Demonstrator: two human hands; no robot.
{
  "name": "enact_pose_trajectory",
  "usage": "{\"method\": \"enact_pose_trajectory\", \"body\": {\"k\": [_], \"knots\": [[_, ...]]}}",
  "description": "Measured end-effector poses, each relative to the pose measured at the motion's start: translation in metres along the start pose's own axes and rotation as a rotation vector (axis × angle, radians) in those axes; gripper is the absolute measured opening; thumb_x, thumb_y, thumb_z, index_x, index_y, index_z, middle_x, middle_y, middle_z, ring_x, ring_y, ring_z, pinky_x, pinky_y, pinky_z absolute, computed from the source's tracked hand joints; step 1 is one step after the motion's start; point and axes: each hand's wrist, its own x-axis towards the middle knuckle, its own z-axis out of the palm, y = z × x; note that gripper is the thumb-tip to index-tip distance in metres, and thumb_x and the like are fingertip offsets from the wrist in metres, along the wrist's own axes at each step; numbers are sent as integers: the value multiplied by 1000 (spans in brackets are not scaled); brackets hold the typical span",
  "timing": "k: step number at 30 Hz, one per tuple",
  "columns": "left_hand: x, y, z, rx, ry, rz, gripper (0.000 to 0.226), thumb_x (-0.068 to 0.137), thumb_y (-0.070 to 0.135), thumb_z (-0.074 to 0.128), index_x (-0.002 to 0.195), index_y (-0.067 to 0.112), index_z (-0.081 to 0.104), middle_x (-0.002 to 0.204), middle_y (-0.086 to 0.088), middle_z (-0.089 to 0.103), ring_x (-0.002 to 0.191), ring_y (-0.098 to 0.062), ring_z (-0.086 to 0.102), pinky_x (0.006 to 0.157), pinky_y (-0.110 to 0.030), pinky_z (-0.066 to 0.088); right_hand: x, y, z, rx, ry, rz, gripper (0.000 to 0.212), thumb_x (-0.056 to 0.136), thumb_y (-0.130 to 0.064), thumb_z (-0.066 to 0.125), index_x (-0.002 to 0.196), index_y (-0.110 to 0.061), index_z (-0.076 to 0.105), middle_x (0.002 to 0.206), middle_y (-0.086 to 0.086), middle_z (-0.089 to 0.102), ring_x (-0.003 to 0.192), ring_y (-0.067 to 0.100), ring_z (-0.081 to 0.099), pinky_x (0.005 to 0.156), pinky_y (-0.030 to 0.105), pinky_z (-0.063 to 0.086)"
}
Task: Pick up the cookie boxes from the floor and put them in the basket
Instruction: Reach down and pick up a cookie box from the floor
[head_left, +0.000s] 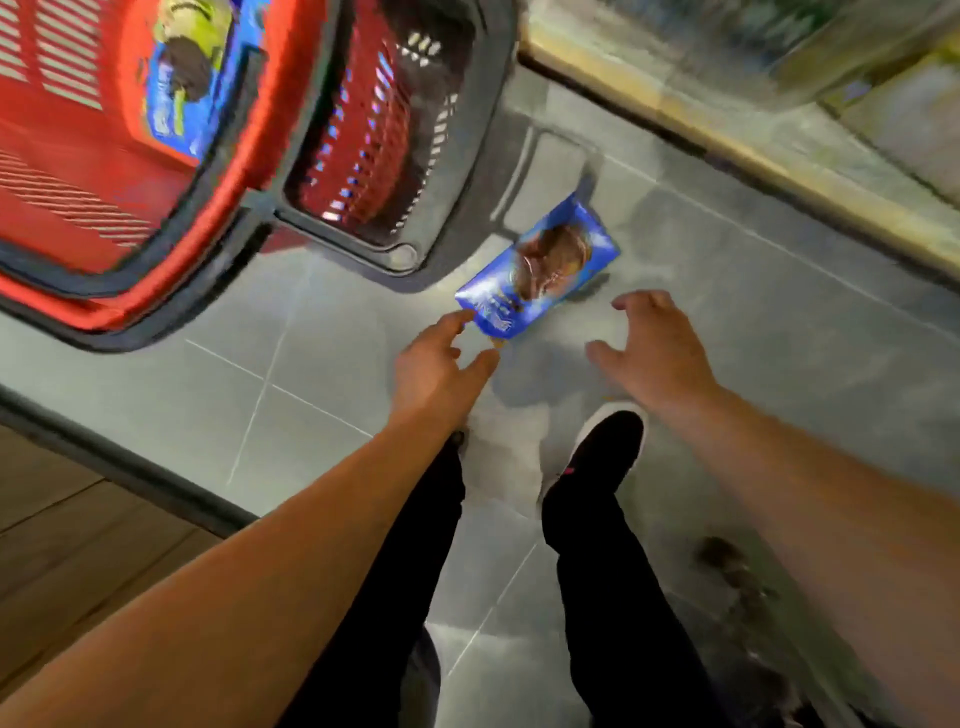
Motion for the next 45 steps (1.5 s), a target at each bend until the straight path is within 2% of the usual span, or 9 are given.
{"method": "enact_pose_trajectory", "body": {"k": [6,8,14,19,24,29,32,38,45], "knots": [[88,-52,59,-8,84,-4,61,80,34,69,136,24,47,132,2,56,112,-18,58,96,-35,47,91,15,59,27,118,-86,60,78,-28,72,131,-10,50,132,14,46,112,38,50,88,39,44],[114,-59,75,-49,115,-45,65,81,33,70,138,19,43,124,6,56,107,-18,58,89,-31,46,119,15,65,63,134,-75,68,72,-26,76,133,-12,47,132,12,45,114,37,50,91,38,44],[156,-51,97,-584,-40,-421,78,78,24,76,141,9,33,111,0,59,97,-23,65,88,-43,55,160,21,71,270,-15,127,77,61,-22,82,129,-9,48,123,13,55,108,31,59,88,34,50],[110,-50,66,-524,-9,-282,65,65,18,70,123,1,46,117,-13,62,100,-31,67,84,-47,57,89,32,71,371,51,270,61,67,-20,79,123,-15,54,117,9,49,97,23,55,83,22,40],[16,-31,7,-417,-2,-219,66,79,9,69,140,17,43,99,21,60,73,12,64,60,-11,52,-22,10,46,449,85,378,54,67,-17,75,117,-11,55,116,14,56,101,28,59,90,31,49],[-88,3,-70,-399,-44,-166,67,80,1,66,142,12,41,87,30,51,63,23,57,51,-3,44,-135,-42,-17,508,170,402,43,69,-15,73,109,-9,57,108,7,55,92,20,55,73,14,36],[-147,29,-115,-411,-74,-129,66,80,-1,66,141,12,43,90,26,56,71,14,63,56,-6,48,-194,-70,-61,572,196,442,49,69,-17,74,113,-8,57,111,9,61,92,21,60,79,24,46],[-236,70,-205,-421,-118,-18,64,81,2,65,140,15,44,114,2,64,99,-18,68,89,-42,56,-288,-127,-134,647,285,435,47,70,-20,73,114,-10,58,108,6,67,94,20,64,81,32,51],[-308,86,-281,-466,-40,168,58,80,5,64,134,18,50,116,-1,66,97,-13,68,81,-36,58,-371,-173,-190,755,362,232,50,73,-20,75,115,-22,48,96,-8,58,82,9,56,69,15,40]]}}
